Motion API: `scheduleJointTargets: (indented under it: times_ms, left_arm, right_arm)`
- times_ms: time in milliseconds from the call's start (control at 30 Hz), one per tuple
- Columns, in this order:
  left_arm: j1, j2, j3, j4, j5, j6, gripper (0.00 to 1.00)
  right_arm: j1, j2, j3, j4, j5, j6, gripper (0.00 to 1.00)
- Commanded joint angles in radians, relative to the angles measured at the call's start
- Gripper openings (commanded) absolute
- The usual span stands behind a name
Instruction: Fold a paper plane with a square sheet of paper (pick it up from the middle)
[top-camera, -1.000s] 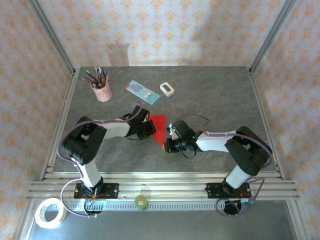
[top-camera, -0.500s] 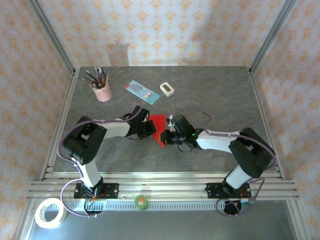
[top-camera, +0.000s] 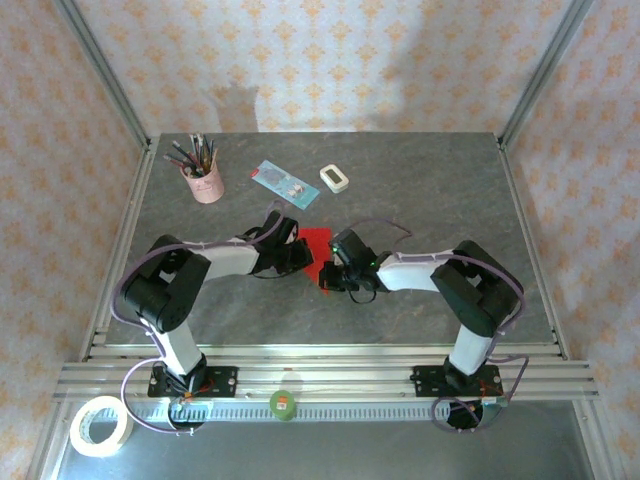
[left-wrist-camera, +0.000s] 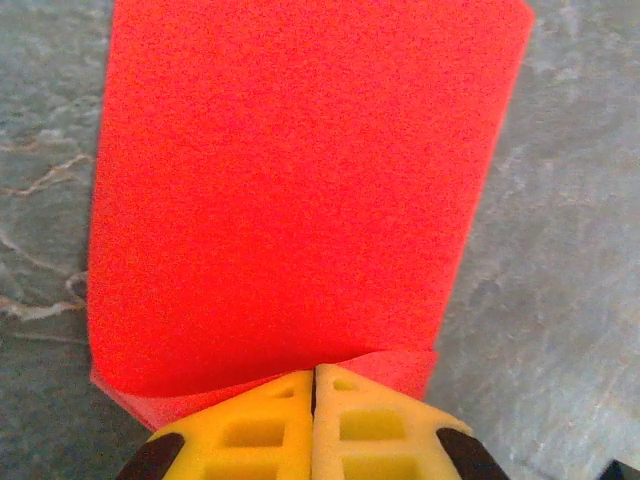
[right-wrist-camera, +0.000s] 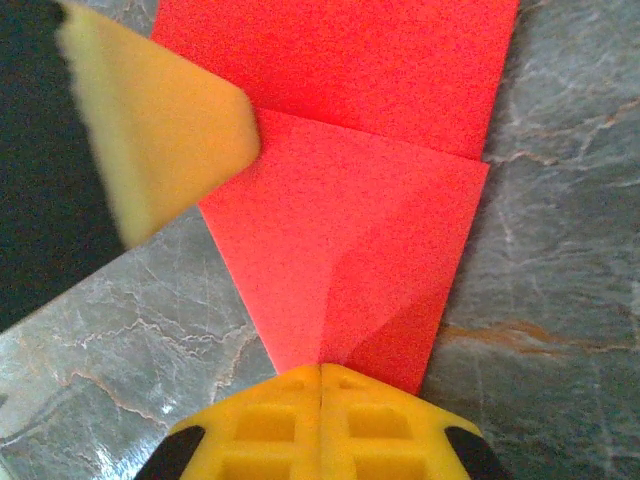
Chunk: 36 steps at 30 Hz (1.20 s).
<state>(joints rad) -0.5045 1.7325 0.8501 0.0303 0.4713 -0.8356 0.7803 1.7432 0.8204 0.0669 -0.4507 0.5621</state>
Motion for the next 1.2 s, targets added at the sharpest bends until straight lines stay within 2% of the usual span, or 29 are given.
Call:
scheduleJointTargets:
  times_ms: [0,467,800,933,1167]
  left_arm:
    - [-0.017,-0.058,-0.021,0.055,0.009,0.043,0.06]
    - [-0.04,-0.032,-0.084,0.097,0.06,0.07,0.06]
    - [-0.033,0.017,-0.033,-0.046,-0.09,0.068,0.06]
    - [0.005,0.027,-0.028,-0.064,-0.114,0.079,0.06]
    - [0.115,0.039,-0.018,-0.076,-0.088,0.121,0.09]
  right_arm:
    - [0.007,0.036,0.005,-0.111,0.073,0.013,0.0]
    - [0.008,0.063,0.008,-0.17,0.071,0.004,0.0]
    - [0.007,0.088,-0.007,-0.263,0.126,-0.034,0.0]
    - [0.004,0.09,-0.023,-0.299,0.151,-0.055,0.0]
    - [-0.016,0.078,-0.058,-0.336,0.167,-0.115,0.0]
